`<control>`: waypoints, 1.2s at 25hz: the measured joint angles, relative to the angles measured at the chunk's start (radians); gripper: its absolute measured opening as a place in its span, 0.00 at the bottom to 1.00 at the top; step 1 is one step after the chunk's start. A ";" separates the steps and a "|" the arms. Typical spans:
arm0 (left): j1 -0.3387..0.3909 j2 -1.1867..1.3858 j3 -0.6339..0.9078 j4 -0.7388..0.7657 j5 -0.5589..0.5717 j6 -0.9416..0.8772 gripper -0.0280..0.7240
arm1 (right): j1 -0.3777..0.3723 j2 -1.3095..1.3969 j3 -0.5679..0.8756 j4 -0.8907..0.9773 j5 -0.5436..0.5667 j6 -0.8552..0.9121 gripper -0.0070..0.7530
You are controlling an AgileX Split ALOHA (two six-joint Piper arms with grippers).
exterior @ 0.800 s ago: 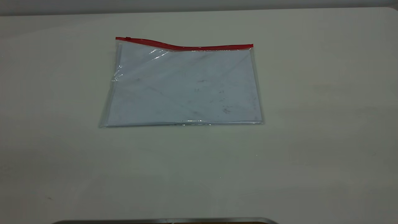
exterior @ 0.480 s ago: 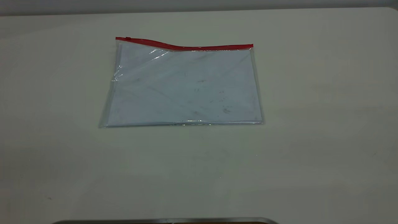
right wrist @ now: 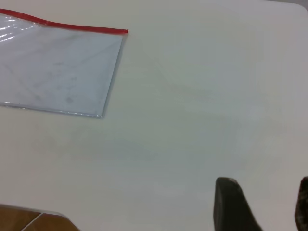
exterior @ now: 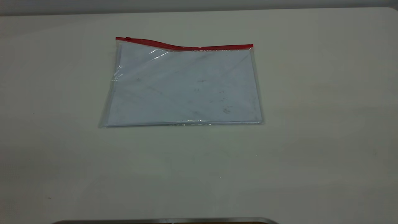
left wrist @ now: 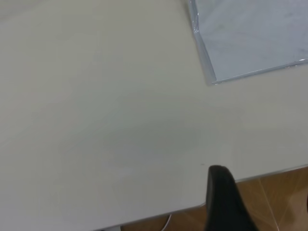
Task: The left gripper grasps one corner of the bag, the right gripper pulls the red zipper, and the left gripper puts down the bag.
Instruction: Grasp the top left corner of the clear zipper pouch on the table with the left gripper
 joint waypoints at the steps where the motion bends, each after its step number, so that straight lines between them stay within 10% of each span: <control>1: 0.000 0.000 0.000 0.000 0.000 0.000 0.66 | 0.000 0.000 0.000 0.000 0.000 0.000 0.49; 30: 0.000 0.233 -0.043 0.004 -0.141 -0.070 0.65 | 0.000 0.084 -0.008 0.062 -0.129 0.023 0.47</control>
